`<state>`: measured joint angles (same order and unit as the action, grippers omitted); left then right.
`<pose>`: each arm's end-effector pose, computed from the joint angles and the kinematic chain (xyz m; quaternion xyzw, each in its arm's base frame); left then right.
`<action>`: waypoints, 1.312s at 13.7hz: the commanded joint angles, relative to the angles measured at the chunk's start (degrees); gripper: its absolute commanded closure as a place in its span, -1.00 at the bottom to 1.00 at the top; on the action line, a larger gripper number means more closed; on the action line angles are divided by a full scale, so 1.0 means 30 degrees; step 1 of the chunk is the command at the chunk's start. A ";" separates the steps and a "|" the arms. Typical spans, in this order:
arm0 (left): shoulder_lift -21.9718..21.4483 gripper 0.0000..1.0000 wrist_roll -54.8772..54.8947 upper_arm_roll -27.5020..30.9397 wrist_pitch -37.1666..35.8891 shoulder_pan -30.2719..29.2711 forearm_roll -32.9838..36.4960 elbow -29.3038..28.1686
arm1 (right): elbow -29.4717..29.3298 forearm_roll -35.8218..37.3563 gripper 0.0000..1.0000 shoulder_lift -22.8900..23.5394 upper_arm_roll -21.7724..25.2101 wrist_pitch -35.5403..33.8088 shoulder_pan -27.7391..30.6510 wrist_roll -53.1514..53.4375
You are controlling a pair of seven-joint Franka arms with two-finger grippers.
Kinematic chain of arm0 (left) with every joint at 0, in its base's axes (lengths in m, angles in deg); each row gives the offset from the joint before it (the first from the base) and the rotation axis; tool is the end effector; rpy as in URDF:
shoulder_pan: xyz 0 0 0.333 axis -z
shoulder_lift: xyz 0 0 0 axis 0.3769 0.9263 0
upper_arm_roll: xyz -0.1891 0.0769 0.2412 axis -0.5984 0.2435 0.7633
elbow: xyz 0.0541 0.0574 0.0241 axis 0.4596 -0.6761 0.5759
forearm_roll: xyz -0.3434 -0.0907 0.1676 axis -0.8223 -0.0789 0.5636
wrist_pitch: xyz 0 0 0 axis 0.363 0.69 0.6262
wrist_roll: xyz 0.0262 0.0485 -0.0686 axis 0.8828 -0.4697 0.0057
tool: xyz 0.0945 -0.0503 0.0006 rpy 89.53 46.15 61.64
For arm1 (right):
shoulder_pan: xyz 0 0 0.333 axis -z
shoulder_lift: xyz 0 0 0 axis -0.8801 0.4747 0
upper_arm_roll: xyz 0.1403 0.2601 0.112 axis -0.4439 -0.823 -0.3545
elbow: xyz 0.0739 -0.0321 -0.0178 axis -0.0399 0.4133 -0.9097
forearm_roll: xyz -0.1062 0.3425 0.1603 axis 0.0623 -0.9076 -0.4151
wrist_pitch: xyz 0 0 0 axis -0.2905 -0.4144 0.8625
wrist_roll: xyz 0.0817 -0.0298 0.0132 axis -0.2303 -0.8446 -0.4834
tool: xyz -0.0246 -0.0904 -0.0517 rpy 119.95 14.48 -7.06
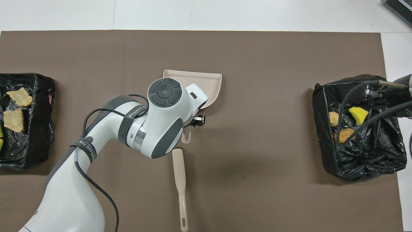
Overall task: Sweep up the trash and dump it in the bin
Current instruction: 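Set the dustpan down, open the left gripper and withdraw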
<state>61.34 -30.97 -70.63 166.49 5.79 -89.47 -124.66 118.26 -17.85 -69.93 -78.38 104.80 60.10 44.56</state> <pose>0.5326 -0.3738 0.3697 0.9967 -0.0665 -0.0264 0.0379 0.5453 0.0289 0.6408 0.9915 -0.1293 -0.0019 0.0126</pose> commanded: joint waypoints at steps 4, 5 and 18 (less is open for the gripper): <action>-0.2279 -1.00 -0.0043 0.1843 -0.2949 -0.0256 -0.0035 0.0348 | -0.0285 -0.0308 -1.00 0.0113 -0.0088 -0.0276 0.0255 -0.0412; -0.2922 -1.00 0.0075 0.2544 -0.3360 -0.0488 -0.0006 0.0319 | -0.0285 -0.0308 -1.00 0.0084 -0.0088 -0.0276 0.0255 -0.0383; -0.8462 -1.00 0.8627 0.3049 -0.8342 -0.7458 0.1371 0.0524 | -0.0343 -0.0337 -1.00 0.0171 -0.0087 -0.0130 0.0401 -0.0588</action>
<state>39.53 -7.67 -60.93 143.38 -13.82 -86.03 -122.54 118.26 -17.85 -69.93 -78.38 104.80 60.29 44.56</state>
